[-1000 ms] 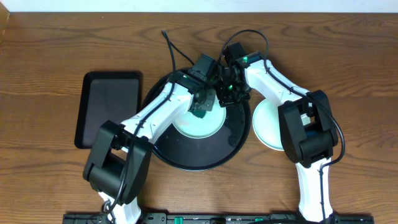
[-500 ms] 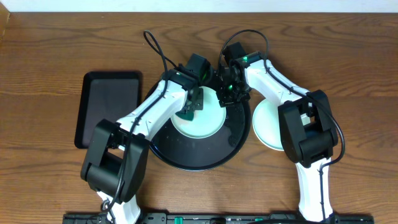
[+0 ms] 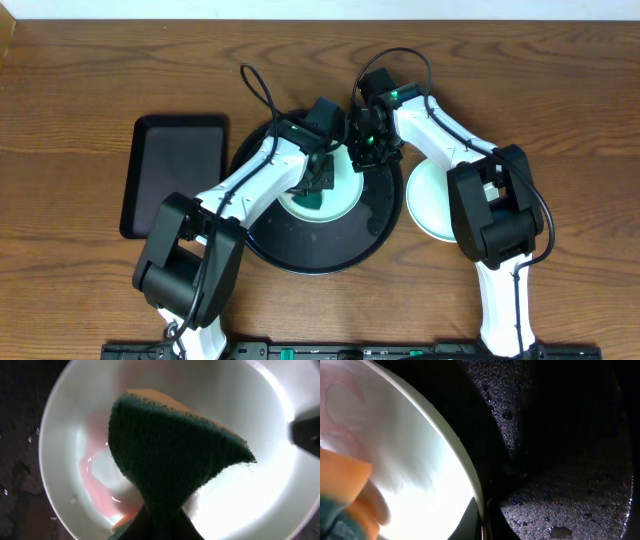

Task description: Clean dirty plates on tray and stack at the side

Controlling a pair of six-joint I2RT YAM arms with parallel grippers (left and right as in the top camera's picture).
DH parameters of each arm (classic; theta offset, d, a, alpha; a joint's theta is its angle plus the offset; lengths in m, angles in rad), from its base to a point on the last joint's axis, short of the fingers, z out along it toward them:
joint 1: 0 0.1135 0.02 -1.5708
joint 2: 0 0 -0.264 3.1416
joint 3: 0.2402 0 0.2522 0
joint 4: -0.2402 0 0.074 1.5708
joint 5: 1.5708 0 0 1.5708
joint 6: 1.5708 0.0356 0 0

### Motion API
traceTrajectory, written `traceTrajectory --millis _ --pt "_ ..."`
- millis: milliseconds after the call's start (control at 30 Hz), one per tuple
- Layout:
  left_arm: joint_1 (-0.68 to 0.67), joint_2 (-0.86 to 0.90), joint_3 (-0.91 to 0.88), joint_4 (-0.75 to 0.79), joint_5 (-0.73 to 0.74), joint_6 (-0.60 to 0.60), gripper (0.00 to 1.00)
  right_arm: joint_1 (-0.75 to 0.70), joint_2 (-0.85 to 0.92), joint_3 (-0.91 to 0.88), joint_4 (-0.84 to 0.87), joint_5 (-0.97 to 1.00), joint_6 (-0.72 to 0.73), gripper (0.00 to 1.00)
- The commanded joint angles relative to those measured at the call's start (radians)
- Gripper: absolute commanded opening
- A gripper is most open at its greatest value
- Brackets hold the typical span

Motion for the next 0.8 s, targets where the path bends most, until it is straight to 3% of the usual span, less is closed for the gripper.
traceTrajectory --millis 0,100,400,600,767 --pt "-0.002 -0.015 -0.035 0.004 0.0 -0.074 0.07 0.012 0.048 -0.004 -0.008 0.015 0.011 0.01" --pt "-0.002 -0.015 -0.037 0.012 -0.053 -0.102 0.08 0.012 0.048 -0.004 -0.007 0.015 0.011 0.01" --pt "0.0 -0.016 -0.037 0.2 -0.444 -0.106 0.07 0.012 0.048 -0.004 -0.011 0.015 0.011 0.01" --pt "0.0 -0.016 -0.035 0.33 -0.475 -0.065 0.07 0.012 0.048 -0.004 -0.016 0.022 0.011 0.01" --pt "0.017 -0.056 0.029 0.264 -0.466 -0.024 0.07 0.012 0.048 -0.004 -0.016 0.022 0.011 0.01"
